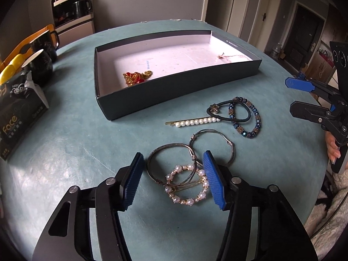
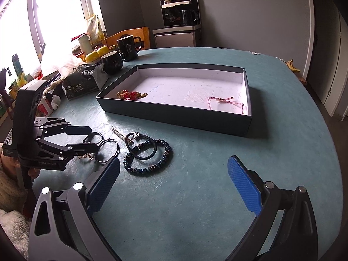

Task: Organize jewelry
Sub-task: 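Move the left tool back over the silver bangles beside the box, then grasp a silver bangle with the left tool while the right tool grasps another bangle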

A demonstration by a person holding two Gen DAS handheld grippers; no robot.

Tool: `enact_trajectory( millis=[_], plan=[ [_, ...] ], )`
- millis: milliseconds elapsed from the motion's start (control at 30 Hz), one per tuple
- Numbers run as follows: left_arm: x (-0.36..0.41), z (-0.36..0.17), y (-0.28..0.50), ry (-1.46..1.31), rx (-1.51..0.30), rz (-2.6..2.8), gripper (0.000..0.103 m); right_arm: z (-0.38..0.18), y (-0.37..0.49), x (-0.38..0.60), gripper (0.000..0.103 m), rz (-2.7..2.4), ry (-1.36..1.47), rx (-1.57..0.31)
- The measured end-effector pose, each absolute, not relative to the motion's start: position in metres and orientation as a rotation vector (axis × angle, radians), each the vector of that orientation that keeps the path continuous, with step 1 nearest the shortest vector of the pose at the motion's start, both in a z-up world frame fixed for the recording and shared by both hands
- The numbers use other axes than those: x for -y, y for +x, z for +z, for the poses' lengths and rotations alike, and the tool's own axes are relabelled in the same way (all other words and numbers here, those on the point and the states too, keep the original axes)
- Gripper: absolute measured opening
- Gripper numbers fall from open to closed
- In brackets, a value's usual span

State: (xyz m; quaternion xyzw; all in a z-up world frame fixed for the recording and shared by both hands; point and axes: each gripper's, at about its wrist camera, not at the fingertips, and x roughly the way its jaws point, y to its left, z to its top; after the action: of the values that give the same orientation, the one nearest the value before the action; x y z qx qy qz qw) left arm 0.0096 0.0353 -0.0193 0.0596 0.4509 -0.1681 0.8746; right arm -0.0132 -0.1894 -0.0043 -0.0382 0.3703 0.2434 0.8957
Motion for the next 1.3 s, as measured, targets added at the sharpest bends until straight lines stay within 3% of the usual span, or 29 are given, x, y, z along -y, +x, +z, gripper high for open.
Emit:
enact_trajectory(
  millis=[367,467,700,800,1300],
  plan=[
    [-0.04,-0.005,0.006,0.107,-0.895,-0.366,0.05,-0.006,-0.027,0.151,0.097,0.654,-0.112,-0.794],
    [-0.046,0.004,0.004,0.095,-0.867,-0.364,0.05,-0.007,-0.032,0.132,0.091,0.706,-0.148,-0.799],
    [-0.059,0.006,0.003,0.075,-0.854,-0.347,0.05,-0.019,-0.031,0.098,0.065,0.772,-0.234,-0.838],
    [-0.062,0.005,0.002,0.065,-0.852,-0.35,0.05,-0.025,-0.026,0.09,0.06,0.783,-0.263,-0.862],
    [-0.072,0.01,-0.003,0.037,-0.827,-0.36,0.05,-0.037,-0.007,0.063,0.059,0.79,-0.415,-0.867]
  ],
)
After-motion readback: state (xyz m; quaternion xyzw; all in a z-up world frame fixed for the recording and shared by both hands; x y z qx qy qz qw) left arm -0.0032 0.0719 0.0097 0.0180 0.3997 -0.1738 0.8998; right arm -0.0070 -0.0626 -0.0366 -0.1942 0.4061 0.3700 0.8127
